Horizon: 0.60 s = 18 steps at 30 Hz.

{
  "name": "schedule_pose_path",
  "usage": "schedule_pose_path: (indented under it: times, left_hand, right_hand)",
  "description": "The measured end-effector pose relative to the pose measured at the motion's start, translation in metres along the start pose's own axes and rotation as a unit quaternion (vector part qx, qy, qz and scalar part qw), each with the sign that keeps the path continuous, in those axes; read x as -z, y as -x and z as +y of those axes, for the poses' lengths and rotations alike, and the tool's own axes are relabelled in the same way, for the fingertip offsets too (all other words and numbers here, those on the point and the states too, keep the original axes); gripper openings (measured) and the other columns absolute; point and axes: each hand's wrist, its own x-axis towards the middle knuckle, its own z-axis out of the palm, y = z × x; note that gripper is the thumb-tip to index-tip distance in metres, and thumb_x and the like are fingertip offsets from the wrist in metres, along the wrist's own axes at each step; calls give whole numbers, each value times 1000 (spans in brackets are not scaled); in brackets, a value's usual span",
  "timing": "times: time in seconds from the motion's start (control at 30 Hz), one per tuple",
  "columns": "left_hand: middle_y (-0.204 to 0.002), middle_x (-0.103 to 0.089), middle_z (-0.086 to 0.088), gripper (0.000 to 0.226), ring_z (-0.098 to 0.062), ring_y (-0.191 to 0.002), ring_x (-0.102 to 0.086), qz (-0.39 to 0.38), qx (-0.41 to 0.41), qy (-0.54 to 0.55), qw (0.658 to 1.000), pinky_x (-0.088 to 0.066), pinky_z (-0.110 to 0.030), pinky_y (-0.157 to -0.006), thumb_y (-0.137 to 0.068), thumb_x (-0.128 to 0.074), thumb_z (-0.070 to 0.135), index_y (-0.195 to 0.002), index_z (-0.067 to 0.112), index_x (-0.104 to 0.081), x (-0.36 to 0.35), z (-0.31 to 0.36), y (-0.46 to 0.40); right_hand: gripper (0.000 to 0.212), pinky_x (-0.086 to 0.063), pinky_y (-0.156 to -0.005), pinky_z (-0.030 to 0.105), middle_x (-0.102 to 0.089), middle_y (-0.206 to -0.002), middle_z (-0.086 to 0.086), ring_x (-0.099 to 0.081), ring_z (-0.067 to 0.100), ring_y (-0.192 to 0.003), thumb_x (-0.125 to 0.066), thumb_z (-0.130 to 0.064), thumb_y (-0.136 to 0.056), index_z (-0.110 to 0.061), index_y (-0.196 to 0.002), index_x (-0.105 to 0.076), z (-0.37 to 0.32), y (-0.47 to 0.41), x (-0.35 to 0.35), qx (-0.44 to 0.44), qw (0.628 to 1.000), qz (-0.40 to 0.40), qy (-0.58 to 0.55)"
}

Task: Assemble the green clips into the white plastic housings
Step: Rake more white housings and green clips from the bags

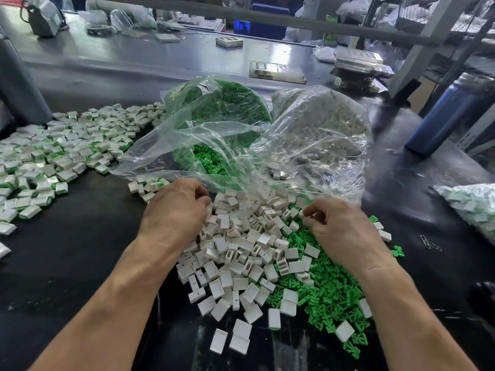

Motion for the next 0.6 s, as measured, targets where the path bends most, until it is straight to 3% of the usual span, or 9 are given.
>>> schedule_pose_path:
  times: [0.17,0.23,0.4,0.5,0.6]
  left_hand:
    - [-81,-63,23,10,6,-76,-58,22,-32,54,998,-43,-17,-63,-100,-67,28,-95,35,-71,-4,0,2]
    - [-84,-66,20,11,4,-74,-62,23,-47,91,995,-45,-15,-60,-100,-67,25,-96,34,-72,-4,0,3]
    - [-92,-73,9,11,-7,-83,-71,-13,-73,209,975,-60,-20,-68,-98,-69,17,-100,27,-74,-2,5,6]
    - [-91,-75,6,11,-10,-84,-73,-43,-80,239,967,-63,-29,-80,-97,-70,14,-101,23,-74,-2,8,8]
    - [-92,-72,10,9,-5,-84,-69,-17,-98,175,980,-61,-26,-80,-98,-70,19,-105,24,-74,-2,6,8]
  right_hand:
    - [16,-56,-100,42,-66,-107,-12,-63,11,-100,-68,-25,-100,-32,-114,-73,-2,2,-5,29,998,-7,-58]
    - [20,-57,-98,40,-67,-107,-14,-64,8,-99,-68,-23,-100,-33,-117,-73,-4,2,-7,46,996,5,-80]
    - [16,-53,-87,26,-61,-95,-28,-60,-6,-89,-70,-21,-100,-32,-110,-76,-7,2,-10,73,990,27,-115]
    - [7,-54,-83,32,-67,-91,-17,-61,1,-84,-71,-35,-98,-31,-101,-75,-3,1,-3,37,996,26,-71]
    - [20,-58,-84,39,-69,-88,-7,-64,12,-81,-71,-49,-95,-30,-88,-68,1,2,15,-49,999,-4,12]
